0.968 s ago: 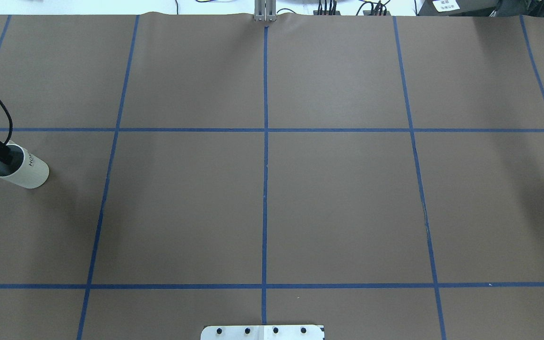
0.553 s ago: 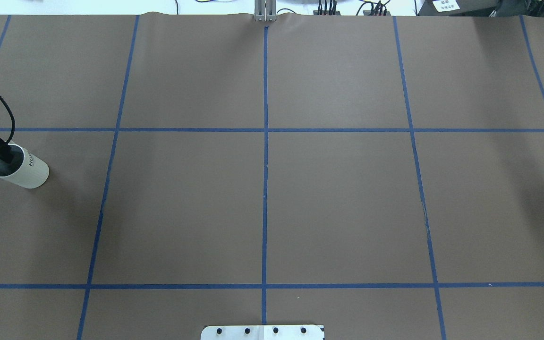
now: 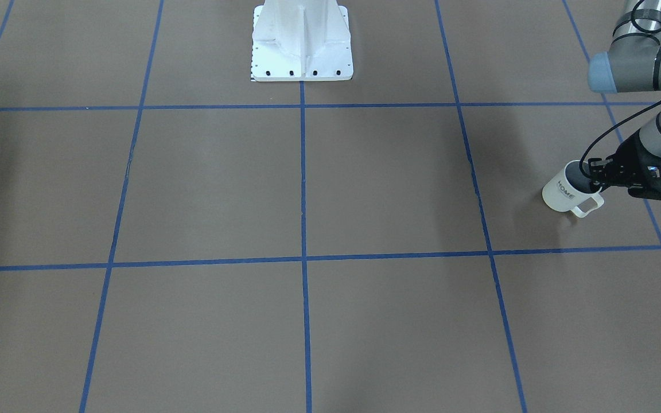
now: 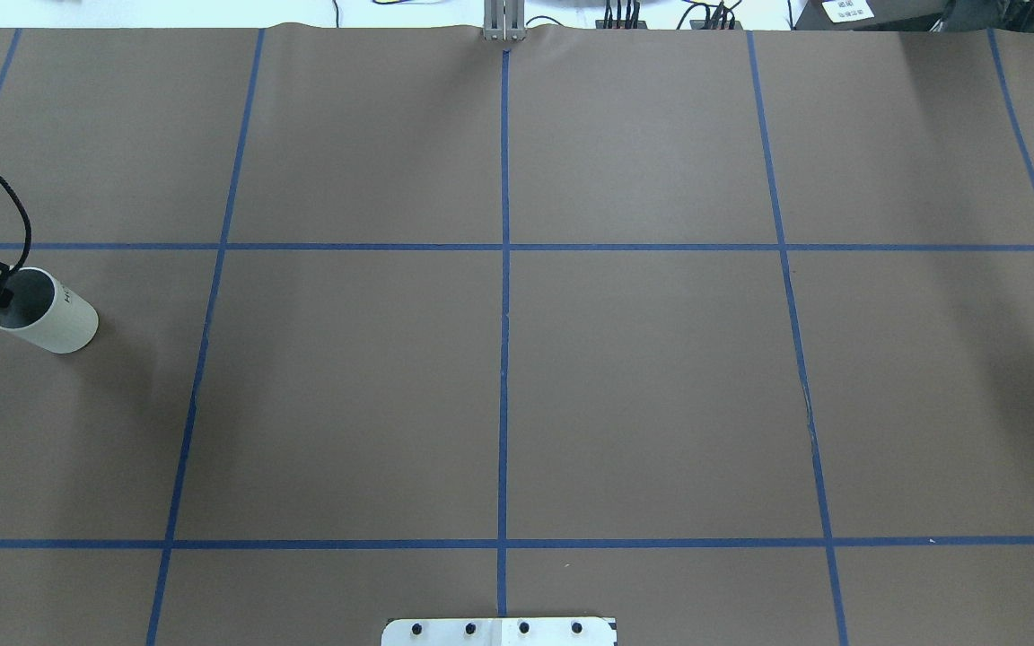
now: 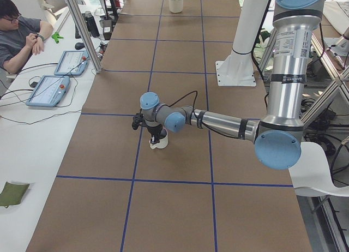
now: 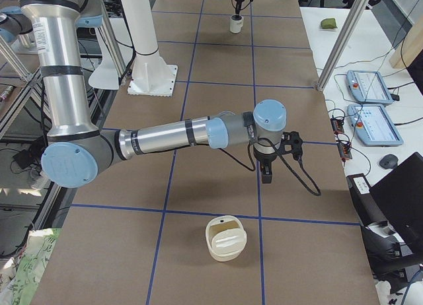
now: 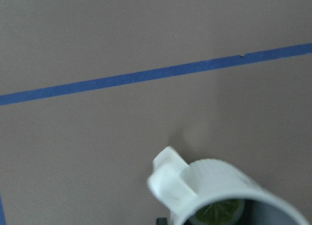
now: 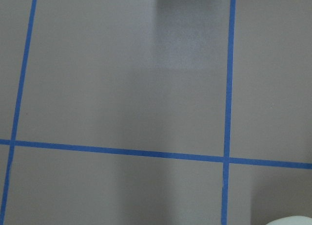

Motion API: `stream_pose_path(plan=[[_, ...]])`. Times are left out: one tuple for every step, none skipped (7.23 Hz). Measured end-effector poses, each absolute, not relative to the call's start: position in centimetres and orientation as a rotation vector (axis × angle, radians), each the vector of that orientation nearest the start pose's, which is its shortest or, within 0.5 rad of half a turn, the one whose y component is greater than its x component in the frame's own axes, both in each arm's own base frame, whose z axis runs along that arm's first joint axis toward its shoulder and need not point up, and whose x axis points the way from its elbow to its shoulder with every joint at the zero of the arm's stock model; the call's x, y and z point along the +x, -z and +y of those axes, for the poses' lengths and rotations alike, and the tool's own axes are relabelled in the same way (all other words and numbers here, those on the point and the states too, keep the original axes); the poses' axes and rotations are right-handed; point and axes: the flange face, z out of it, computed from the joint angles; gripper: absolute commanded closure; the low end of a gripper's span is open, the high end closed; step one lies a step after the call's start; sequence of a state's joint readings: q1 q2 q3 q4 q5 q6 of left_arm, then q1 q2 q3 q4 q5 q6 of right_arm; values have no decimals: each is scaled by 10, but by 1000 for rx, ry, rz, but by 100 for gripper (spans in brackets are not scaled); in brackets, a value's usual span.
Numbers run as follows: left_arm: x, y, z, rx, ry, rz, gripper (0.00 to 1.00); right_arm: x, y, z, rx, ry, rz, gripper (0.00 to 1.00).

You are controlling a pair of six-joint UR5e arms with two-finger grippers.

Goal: Left arm hands cup to right arm to dump lemon

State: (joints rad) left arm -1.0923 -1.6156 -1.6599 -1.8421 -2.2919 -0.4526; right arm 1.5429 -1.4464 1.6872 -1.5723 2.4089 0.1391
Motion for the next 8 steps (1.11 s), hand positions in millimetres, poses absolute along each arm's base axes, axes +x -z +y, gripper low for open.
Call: stream_pose_path(plan=[[181,-551,-503,-14,-167,877,100,42,-528,-550,160,2,-852,0],[172,-536,-513,-40,-143,915,100,41,-524,-551,167,8,-852,0],[167,-518,-527,-52,-121,930,100,41,-522,-550,185,17,-852,0],[164,-501,-541,-56,-103,934,100,38,-518,-551,225,38,-852,0],[162,-482,-556,-60,-85,933,100,27,-510,-554,263,55,-855,0],[162,-464,-570,-67,-60,929,100,3,-495,-564,290,66,-847,1],[164,-446,-583,-81,-13,929,100,-27,-474,-577,323,88,-825,1],[170,-422,-598,-100,63,934,100,-63,-448,-591,350,111,-811,1]])
